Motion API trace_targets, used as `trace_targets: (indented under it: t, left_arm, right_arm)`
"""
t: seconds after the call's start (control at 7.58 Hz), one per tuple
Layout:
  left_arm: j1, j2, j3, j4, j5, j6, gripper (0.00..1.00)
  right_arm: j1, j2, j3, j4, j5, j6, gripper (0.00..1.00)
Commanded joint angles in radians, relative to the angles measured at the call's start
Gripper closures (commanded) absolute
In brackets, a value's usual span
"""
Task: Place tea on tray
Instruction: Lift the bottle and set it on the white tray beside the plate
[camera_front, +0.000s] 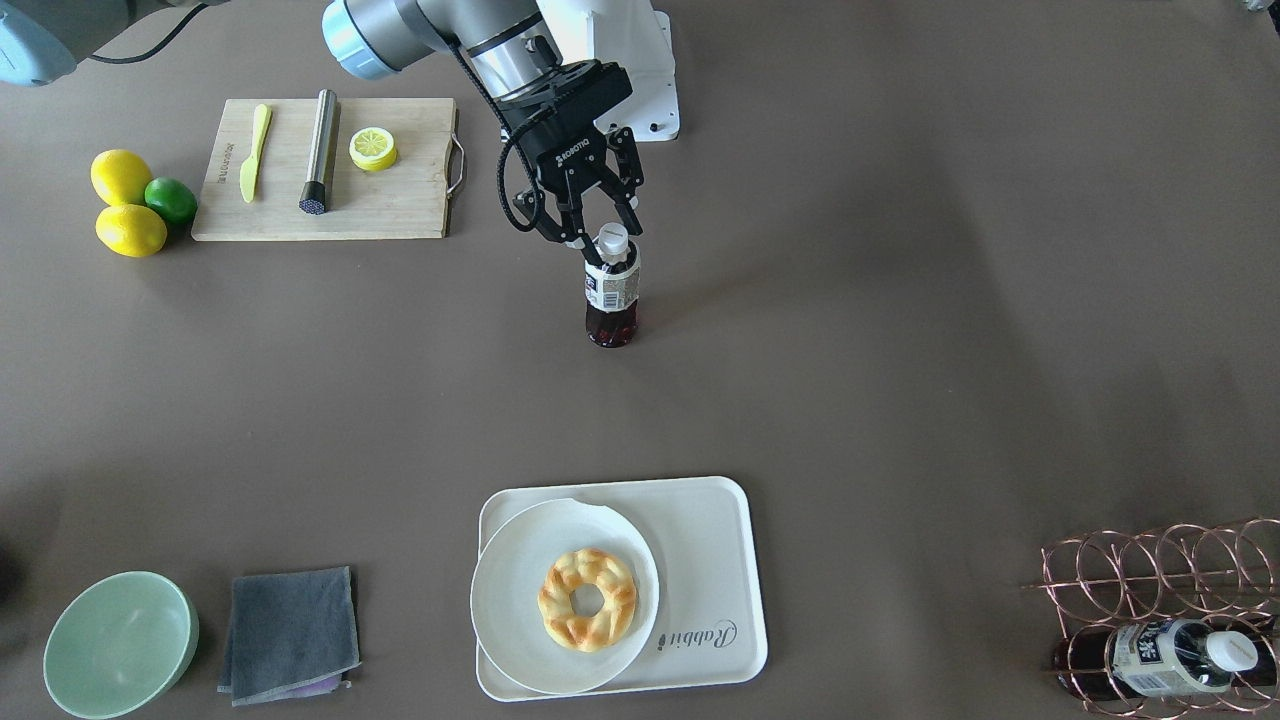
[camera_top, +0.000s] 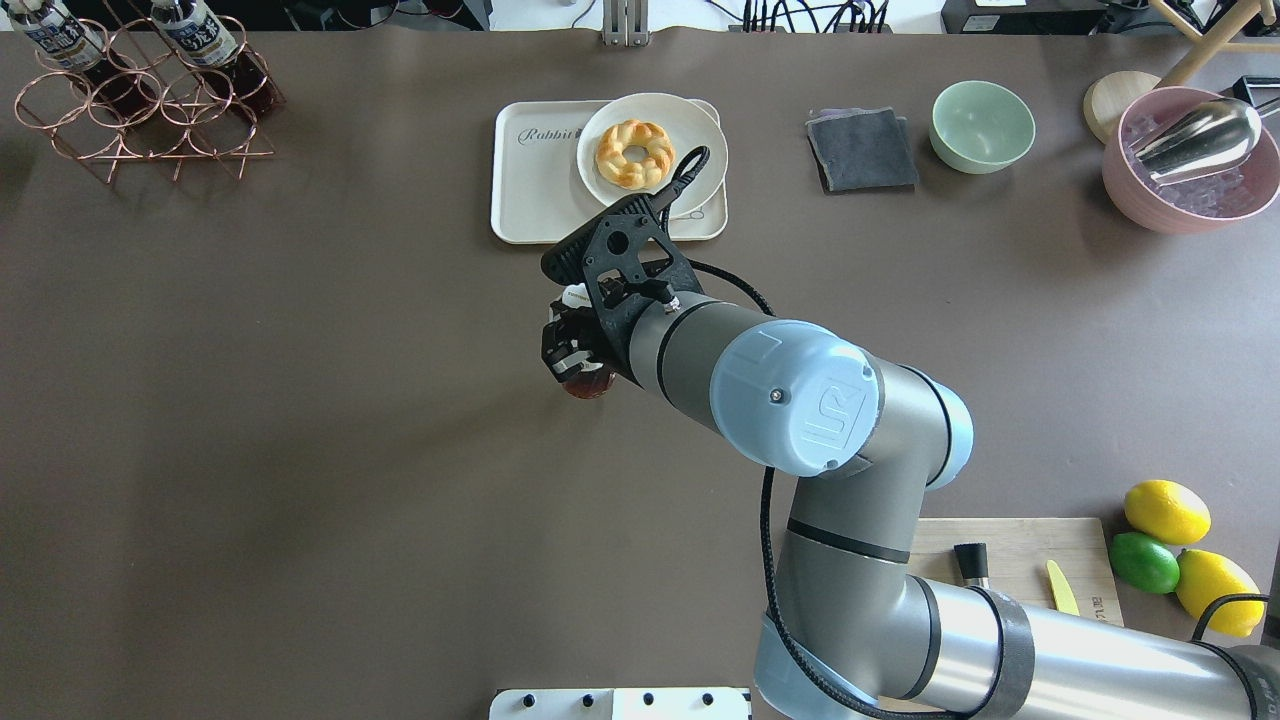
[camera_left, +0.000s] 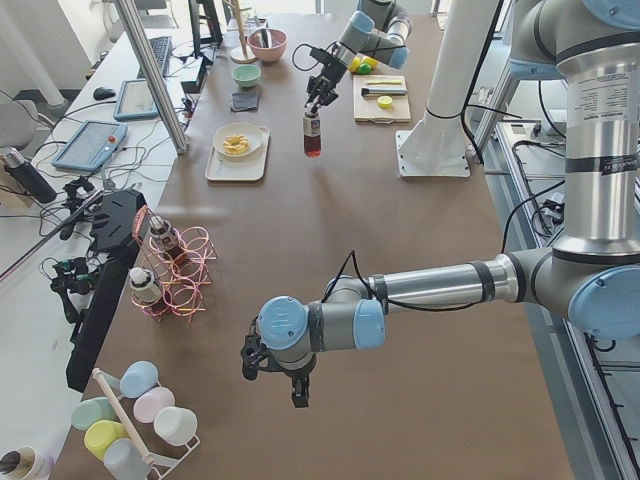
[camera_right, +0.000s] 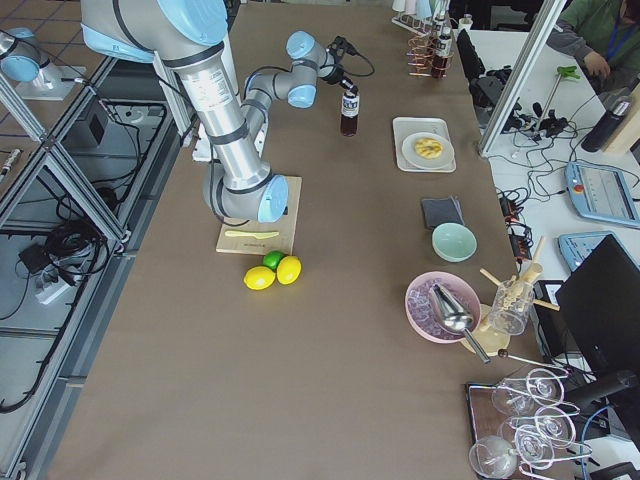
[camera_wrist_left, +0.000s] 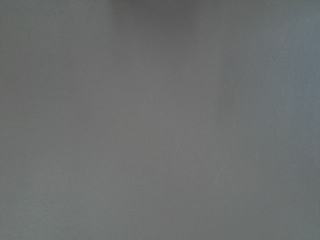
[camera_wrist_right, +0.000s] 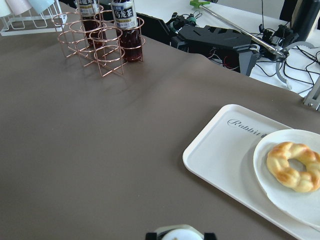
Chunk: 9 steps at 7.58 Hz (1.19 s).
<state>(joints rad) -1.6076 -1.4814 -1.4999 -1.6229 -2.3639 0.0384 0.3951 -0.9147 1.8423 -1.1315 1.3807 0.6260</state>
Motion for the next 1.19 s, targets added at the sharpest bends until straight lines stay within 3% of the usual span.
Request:
trace_targets:
  t: [0.0,0.13,0.26,0.66,0.92,1.06]
  left_arm:
    - [0.000,0.004,0.001,0.000,0.000,0.000,0.02]
    - [0.000,0.015,0.006,0.001,0.002,0.000,0.02]
    - [0.000,0.021,0.004,0.004,0.003,-0.003,0.02]
    - [-0.002,0.046,0.001,0.009,0.025,-0.005,0.02]
    - [-0.003,0.053,0.003,0.009,0.028,-0.008,0.02]
    - [-0.003,0.053,0.001,0.009,0.041,-0.008,0.02]
  right_arm:
    - [0.074,0.104,-0.001,-0.098,0.006,0.040,1.00]
    - [0.120,0.144,-0.012,-0.152,0.027,0.055,1.00]
    - [0.145,0.195,-0.088,-0.152,0.035,0.090,1.00]
    - [0.205,0.432,-0.425,-0.142,0.047,0.156,1.00]
    - [0.226,0.519,-0.692,0.052,0.047,0.166,1.00]
    - [0.232,0.527,-0.765,0.117,0.046,0.166,1.00]
